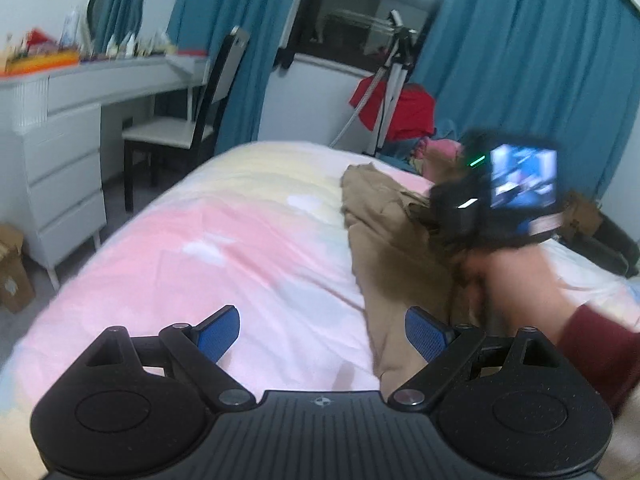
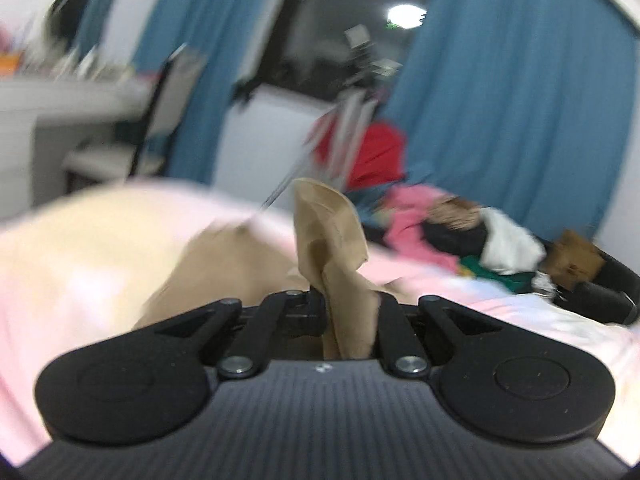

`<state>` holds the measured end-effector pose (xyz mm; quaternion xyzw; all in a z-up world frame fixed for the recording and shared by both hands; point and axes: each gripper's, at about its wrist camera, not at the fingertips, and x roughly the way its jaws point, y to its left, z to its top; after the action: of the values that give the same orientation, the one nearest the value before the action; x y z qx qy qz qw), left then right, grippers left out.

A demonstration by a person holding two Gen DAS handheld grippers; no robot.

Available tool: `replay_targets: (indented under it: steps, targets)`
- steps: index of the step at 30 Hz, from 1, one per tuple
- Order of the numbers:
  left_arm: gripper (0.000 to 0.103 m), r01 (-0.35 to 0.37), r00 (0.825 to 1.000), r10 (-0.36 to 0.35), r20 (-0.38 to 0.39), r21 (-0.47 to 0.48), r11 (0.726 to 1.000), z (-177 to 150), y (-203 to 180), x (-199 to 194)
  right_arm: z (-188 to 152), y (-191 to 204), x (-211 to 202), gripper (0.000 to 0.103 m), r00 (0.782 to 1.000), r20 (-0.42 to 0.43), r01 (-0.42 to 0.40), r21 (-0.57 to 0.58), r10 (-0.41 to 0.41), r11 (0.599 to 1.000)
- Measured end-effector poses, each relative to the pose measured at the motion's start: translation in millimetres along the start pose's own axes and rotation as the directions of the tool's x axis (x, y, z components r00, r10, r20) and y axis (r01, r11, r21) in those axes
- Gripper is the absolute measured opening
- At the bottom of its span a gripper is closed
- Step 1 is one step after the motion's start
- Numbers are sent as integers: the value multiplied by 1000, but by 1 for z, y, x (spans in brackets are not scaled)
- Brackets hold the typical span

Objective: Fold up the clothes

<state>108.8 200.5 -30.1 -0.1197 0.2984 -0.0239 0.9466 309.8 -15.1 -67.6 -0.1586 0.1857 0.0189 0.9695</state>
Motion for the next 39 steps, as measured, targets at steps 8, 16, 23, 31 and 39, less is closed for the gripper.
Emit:
replay_targets:
  steps: [8, 16, 23, 31, 39]
  targets:
    - [91, 21, 999, -21, -36, -12, 1000, -3, 8, 14, -16, -25, -9, 64, 977, -68, -185, 196, 201, 963]
    - [91, 24, 1000, -24, -4, 58, 998, -8, -14, 2, -8, -84, -138, 76, 953, 110, -303, 367, 283, 879]
    - [91, 44, 999, -46, 19, 100, 994, -18, -34, -26, -48, -125, -262, 76, 967, 122, -253, 426, 222, 869]
    - [91, 177, 984, -175, -29, 108, 978, -43, -72, -60, -107, -162, -349, 76, 990, 133, -113, 537, 48, 836]
    - [87, 389, 911, -370, -182, 79, 918, -81, -136, -59, -122, -195, -369, 76, 967, 187, 31, 585, -172, 810]
